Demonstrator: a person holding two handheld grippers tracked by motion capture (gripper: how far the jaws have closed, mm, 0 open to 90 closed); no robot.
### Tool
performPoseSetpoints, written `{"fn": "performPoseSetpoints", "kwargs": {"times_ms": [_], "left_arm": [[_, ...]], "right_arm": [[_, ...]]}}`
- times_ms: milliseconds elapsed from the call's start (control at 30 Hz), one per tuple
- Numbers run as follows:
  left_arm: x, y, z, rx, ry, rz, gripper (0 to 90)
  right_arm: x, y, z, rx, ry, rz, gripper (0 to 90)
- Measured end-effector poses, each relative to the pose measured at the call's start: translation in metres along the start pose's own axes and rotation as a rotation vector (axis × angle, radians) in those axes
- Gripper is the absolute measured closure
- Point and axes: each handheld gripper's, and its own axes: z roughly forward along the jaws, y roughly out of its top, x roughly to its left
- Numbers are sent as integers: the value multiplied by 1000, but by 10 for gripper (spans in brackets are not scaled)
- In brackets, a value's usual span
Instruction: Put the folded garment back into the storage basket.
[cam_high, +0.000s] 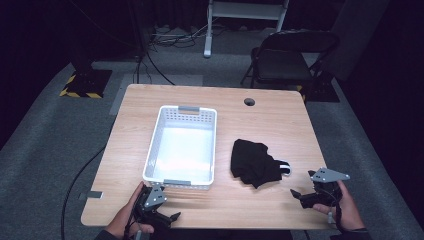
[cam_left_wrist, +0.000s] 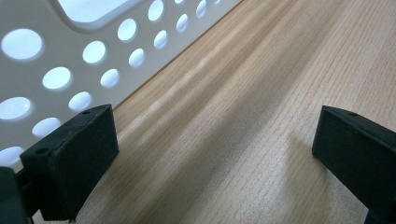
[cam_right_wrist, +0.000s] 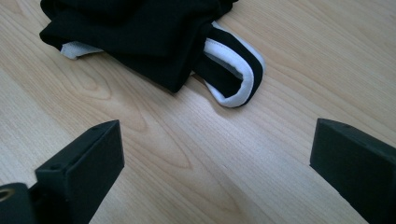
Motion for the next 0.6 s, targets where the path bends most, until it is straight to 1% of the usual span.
{"fn": "performPoseSetpoints", "kwargs": {"times_ms": [500,600], "left_arm": [[0,0,0,0,0,0,2],[0,0,0,0,0,0,2]], "right_arm": [[4,18,8,-8,10,-41,35],[4,21,9,-12,12,-42,35]]}}
